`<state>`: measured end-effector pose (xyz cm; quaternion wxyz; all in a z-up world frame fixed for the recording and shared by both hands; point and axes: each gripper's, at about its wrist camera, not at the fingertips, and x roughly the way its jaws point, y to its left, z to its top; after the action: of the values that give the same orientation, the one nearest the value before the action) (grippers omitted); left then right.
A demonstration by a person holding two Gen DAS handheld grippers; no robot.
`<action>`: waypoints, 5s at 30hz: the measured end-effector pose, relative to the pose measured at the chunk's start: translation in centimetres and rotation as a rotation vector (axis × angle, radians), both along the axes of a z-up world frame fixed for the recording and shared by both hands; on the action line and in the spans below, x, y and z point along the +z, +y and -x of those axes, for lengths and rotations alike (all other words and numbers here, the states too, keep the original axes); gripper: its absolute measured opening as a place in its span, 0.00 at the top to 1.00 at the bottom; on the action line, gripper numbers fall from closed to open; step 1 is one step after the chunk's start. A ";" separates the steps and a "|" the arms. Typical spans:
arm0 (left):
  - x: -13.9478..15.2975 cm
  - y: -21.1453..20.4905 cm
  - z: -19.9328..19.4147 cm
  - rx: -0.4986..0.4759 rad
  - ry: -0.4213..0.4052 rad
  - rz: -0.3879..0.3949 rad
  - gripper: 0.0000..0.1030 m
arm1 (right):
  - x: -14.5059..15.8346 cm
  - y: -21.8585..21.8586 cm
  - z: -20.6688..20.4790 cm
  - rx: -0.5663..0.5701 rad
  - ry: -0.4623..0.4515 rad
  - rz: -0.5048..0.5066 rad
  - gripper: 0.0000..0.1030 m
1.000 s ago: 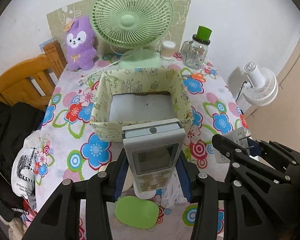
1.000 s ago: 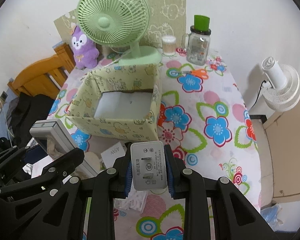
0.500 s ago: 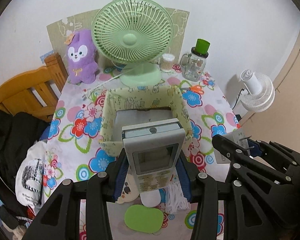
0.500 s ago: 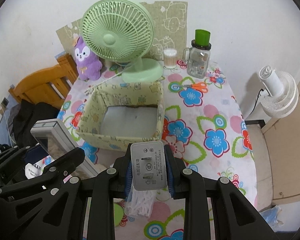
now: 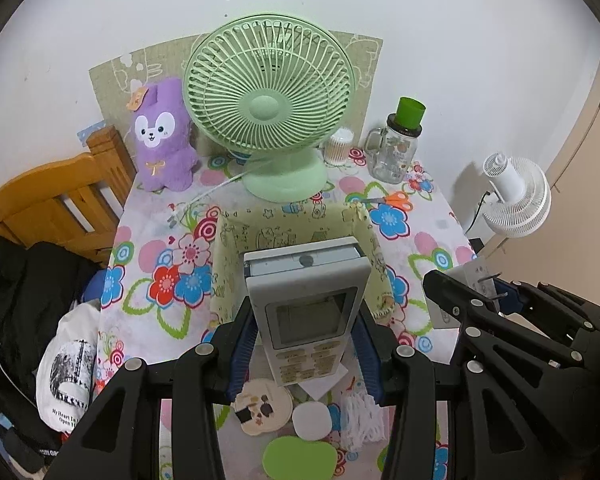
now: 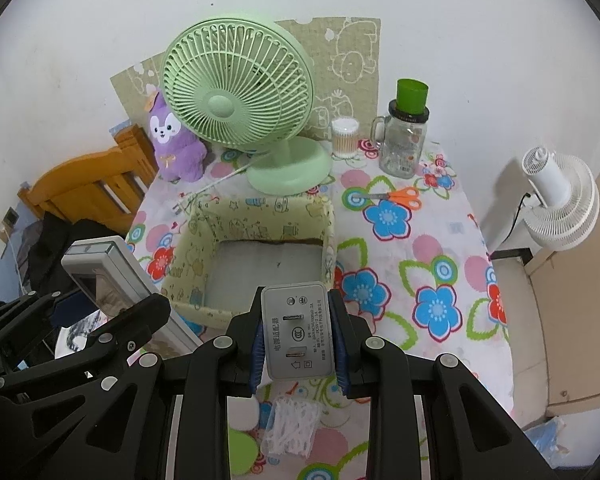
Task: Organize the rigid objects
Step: 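Carry the remote and plug adapter with both tools over the fabric box, then lower the remote into the box with the left tool while the right tool releases the adapter inside, then withdraw both open tools from the fabric box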
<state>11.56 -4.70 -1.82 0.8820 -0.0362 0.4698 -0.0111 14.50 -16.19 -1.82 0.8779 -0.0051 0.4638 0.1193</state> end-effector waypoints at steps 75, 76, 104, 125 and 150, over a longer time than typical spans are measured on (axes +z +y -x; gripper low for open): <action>-11.2 4.2 -10.2 -0.108 0.156 0.020 0.16 | -10.7 4.6 -11.7 -0.057 0.164 0.038 0.70; -11.2 4.2 -10.3 -0.110 0.157 0.020 0.16 | -10.7 4.6 -11.8 -0.058 0.161 0.039 0.70; -8.5 4.3 -6.0 -0.065 0.127 -0.004 0.13 | -8.0 4.9 -7.9 -0.021 0.111 0.045 0.29; -6.6 3.5 -0.8 -0.017 0.108 -0.007 0.13 | -5.8 2.7 -2.4 -0.010 0.091 0.021 0.19; -6.1 2.4 5.3 0.070 0.100 -0.009 0.12 | -4.7 0.1 3.8 0.054 0.075 0.018 0.19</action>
<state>6.30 -2.31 -7.88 0.8573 -0.0491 0.5119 0.0237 10.72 -16.06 -6.48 0.8563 -0.0210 0.4970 0.1387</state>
